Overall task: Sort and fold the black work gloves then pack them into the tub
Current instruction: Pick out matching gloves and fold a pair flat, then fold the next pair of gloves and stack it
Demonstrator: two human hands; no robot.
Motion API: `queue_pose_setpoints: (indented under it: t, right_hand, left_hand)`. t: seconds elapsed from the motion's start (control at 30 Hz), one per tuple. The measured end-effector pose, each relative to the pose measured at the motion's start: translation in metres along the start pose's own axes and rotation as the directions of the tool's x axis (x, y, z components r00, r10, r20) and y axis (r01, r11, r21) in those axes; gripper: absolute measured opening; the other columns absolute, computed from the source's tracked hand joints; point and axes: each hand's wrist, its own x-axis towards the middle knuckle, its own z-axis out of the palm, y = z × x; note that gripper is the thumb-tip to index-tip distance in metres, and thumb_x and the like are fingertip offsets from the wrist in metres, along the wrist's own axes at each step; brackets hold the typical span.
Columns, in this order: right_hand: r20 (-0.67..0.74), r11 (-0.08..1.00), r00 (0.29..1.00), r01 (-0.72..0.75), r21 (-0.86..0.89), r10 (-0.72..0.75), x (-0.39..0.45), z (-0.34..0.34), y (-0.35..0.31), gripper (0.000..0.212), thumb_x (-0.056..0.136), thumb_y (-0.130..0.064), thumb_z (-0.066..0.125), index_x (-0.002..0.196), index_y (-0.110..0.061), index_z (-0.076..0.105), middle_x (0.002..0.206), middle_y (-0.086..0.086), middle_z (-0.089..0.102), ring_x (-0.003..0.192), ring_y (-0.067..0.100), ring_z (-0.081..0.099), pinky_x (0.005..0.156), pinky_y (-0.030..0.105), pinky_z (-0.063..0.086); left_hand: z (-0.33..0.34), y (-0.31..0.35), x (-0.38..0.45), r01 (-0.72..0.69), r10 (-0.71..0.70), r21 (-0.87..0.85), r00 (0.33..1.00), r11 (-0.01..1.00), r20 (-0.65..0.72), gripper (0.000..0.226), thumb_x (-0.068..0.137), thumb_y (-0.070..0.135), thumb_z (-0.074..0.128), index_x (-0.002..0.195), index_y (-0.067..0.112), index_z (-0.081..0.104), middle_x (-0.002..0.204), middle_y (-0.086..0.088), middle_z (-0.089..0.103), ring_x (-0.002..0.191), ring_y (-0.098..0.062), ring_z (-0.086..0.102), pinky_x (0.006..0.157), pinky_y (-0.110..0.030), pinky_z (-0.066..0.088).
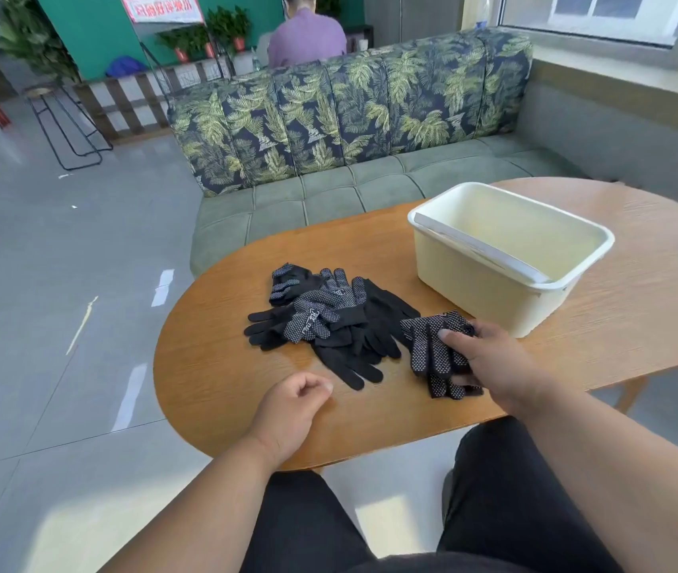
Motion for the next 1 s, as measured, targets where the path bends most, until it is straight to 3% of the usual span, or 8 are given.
queue_pose_setpoints:
  t: [0.2,0.3,0.47,0.6,0.7,0.8,0.9,1.0]
  right_hand:
    - [-0.071,0.992,0.996,-0.06,-0.107,0.052,0.008,-0.013,0.007,0.023,0.095,-0.032,0.072,0.107,-0.012,0.068,0.074,0.008,0.074,0.056,0.018,0.067,0.052,0.027,0.056]
    - [-0.083,0.983,0.995,-0.064,-0.17,0.051,0.009,-0.013,0.011,0.024,0.097,-0.033,0.07,0.107,-0.012,0.068,0.075,0.009,0.074,0.056,0.019,0.066,0.052,0.028,0.055]
    - [-0.11,0.983,0.994,-0.021,-0.18,0.001,0.008,-0.009,0.012,0.024,0.097,-0.037,0.068,0.106,-0.015,0.069,0.076,0.007,0.073,0.056,0.017,0.064,0.052,0.029,0.052]
    - [-0.132,0.94,0.991,-0.045,-0.339,0.0,0.009,-0.007,0.017,0.024,0.097,-0.037,0.068,0.108,-0.016,0.066,0.082,0.007,0.073,0.053,0.018,0.065,0.05,0.028,0.051]
    - [-0.193,0.859,0.977,-0.025,-0.511,-0.086,0.005,-0.006,0.017,0.037,0.093,-0.044,0.071,0.116,-0.016,0.064,0.083,-0.003,0.07,0.067,0.018,0.069,0.058,0.027,0.05]
    - [-0.271,0.746,0.951,-0.07,-0.662,-0.151,-0.001,-0.005,0.015,0.055,0.085,-0.059,0.07,0.127,-0.028,0.055,0.083,-0.009,0.066,0.08,0.021,0.067,0.071,0.034,0.053]
    - [-0.29,0.679,0.931,-0.067,-0.731,-0.22,-0.007,-0.003,0.012,0.054,0.081,-0.062,0.068,0.124,-0.036,0.047,0.084,-0.007,0.064,0.079,0.025,0.064,0.071,0.036,0.051]
    - [-0.242,0.658,0.904,0.056,-0.751,-0.353,-0.012,0.003,0.008,0.047,0.084,-0.052,0.067,0.124,-0.039,0.047,0.099,-0.008,0.064,0.083,0.021,0.06,0.071,0.034,0.046]
  left_hand:
    - [0.004,-0.007,0.0,-0.045,0.053,0.1,0.995,0.994,-0.082,0.009,0.094,0.032,0.071,0.087,0.032,0.076,0.085,0.015,0.071,0.081,0.001,0.064,0.072,-0.018,0.043]
    - [0.005,-0.009,-0.001,-0.063,0.075,0.132,0.994,0.989,-0.084,0.009,0.094,0.031,0.071,0.086,0.033,0.075,0.084,0.019,0.071,0.082,0.003,0.063,0.071,-0.012,0.042]
    - [0.006,-0.008,-0.005,-0.082,0.094,0.149,0.992,0.985,-0.081,0.008,0.094,0.029,0.071,0.086,0.031,0.075,0.085,0.013,0.072,0.082,0.002,0.063,0.075,-0.016,0.046]
    - [0.007,-0.008,-0.007,-0.092,0.105,0.16,0.991,0.983,-0.077,0.008,0.093,0.029,0.071,0.086,0.034,0.074,0.086,0.013,0.072,0.084,0.001,0.063,0.075,-0.016,0.047]
    - [0.008,-0.007,-0.009,-0.088,0.102,0.164,0.992,0.982,-0.078,0.008,0.092,0.03,0.071,0.087,0.035,0.074,0.086,0.012,0.071,0.083,0.0,0.063,0.076,-0.019,0.049]
    - [0.008,-0.006,-0.01,-0.085,0.1,0.162,0.992,0.983,-0.081,0.007,0.092,0.03,0.071,0.087,0.035,0.074,0.086,0.009,0.072,0.082,-0.001,0.063,0.075,-0.019,0.048]
    - [0.008,-0.004,-0.012,-0.086,0.101,0.169,0.992,0.982,-0.078,0.007,0.092,0.029,0.071,0.088,0.034,0.073,0.087,0.008,0.071,0.083,0.0,0.062,0.074,-0.017,0.047]
    - [0.008,-0.003,-0.012,-0.078,0.094,0.185,0.993,0.98,-0.079,0.006,0.092,0.029,0.071,0.09,0.034,0.073,0.089,0.01,0.071,0.084,0.002,0.061,0.075,-0.017,0.047]
